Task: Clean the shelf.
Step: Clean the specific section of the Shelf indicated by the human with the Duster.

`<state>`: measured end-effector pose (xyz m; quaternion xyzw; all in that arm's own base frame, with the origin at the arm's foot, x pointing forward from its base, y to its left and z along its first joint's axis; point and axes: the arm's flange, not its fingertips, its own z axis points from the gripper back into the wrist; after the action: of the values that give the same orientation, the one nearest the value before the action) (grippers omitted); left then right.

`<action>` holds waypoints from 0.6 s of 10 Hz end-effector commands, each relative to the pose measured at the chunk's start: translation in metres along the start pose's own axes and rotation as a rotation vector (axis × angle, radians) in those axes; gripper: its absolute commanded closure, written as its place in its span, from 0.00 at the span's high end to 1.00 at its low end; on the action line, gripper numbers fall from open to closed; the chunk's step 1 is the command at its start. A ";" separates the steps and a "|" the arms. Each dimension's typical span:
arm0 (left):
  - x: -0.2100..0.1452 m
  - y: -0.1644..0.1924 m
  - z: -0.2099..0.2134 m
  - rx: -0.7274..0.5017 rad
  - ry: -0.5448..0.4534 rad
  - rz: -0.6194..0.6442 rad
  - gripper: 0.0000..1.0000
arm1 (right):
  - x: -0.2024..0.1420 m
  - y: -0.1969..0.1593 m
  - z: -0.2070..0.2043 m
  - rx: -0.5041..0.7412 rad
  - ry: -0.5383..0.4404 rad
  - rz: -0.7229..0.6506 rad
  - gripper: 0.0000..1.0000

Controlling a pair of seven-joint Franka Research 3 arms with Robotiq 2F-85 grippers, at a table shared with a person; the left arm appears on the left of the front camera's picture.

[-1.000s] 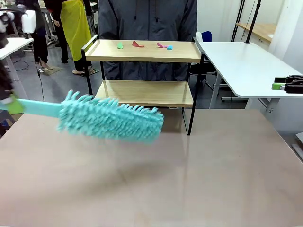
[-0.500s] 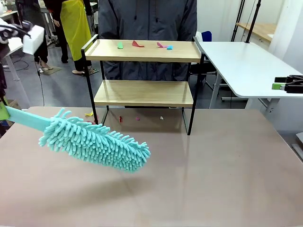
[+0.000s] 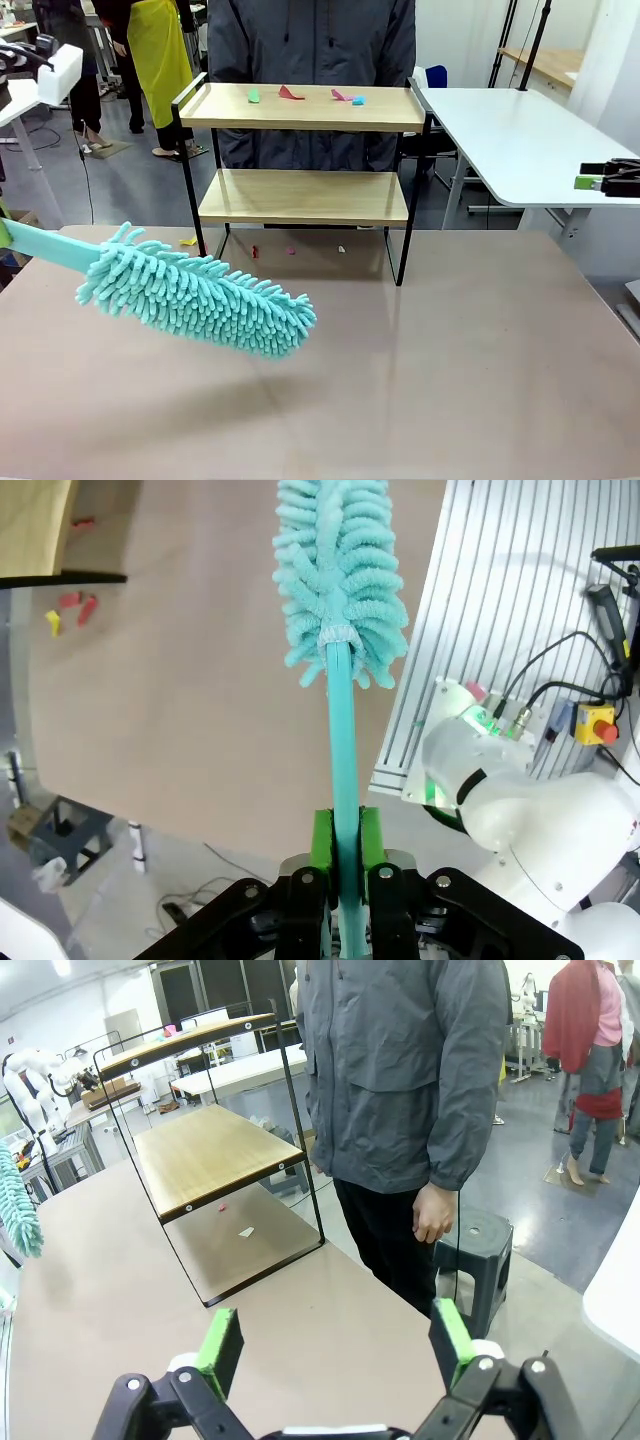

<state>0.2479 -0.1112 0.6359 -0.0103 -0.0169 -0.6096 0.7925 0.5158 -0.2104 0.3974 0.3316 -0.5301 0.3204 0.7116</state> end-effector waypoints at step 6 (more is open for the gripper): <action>-0.002 -0.001 0.002 -0.002 0.000 0.005 0.13 | 0.003 0.000 -0.001 0.000 0.000 0.006 1.00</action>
<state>0.2482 -0.1113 0.6357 -0.0104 -0.0164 -0.6095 0.7925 0.5158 -0.2104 0.3974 0.3316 -0.5301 0.3204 0.7116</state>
